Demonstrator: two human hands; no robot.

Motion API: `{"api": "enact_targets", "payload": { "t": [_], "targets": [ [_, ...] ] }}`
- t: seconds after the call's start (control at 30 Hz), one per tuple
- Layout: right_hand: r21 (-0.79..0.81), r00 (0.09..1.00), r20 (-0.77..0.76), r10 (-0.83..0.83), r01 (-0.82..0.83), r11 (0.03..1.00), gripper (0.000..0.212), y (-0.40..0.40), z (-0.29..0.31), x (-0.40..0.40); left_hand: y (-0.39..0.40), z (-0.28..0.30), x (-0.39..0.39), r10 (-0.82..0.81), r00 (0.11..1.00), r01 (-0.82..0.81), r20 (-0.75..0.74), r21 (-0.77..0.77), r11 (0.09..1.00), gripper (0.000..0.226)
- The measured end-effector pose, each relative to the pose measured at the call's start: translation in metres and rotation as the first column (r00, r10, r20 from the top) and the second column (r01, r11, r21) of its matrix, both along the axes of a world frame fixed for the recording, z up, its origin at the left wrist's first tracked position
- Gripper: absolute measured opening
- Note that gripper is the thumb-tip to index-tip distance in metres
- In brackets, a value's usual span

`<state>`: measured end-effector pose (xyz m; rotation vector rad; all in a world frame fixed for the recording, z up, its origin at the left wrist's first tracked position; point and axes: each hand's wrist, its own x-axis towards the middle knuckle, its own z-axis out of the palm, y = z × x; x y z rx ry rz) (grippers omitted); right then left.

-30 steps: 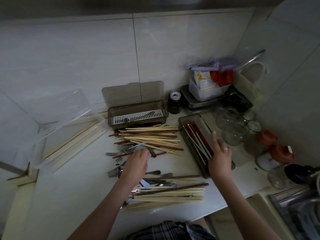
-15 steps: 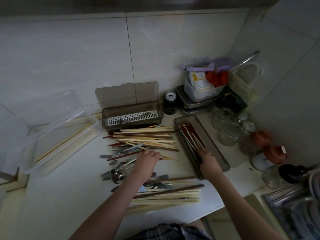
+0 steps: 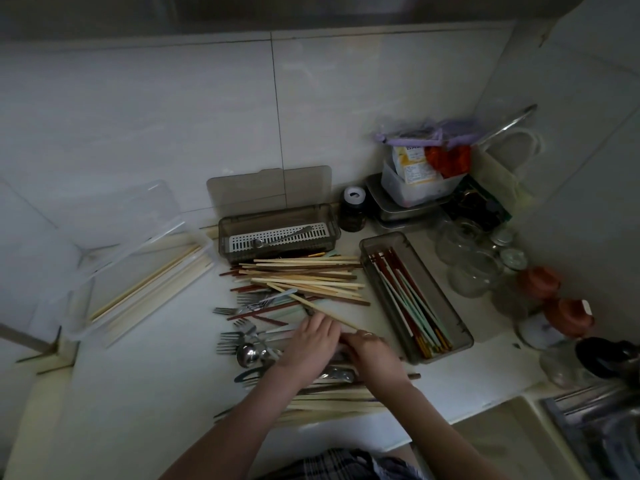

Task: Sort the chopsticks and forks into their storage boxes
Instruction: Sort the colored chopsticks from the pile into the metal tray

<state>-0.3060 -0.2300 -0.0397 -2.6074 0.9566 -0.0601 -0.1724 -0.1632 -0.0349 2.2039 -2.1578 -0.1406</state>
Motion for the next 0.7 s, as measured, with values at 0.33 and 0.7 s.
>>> {"api": "enact_targets", "payload": {
  "t": [0.33,0.7],
  "targets": [
    [-0.356,0.976,0.121,-0.180,0.212,0.910,0.046,-0.050,0.036,-0.043,0.017,-0.012,0.048,0.305,0.931,-0.330,-0.203,-0.103,0.938,0.039],
    [-0.028,0.825,0.040,-0.563,0.565,0.825,0.068,-0.063,0.037,-0.062,0.027,-0.024,0.066,0.349,0.919,-0.364,-0.184,-0.059,0.929,0.021]
  ]
}}
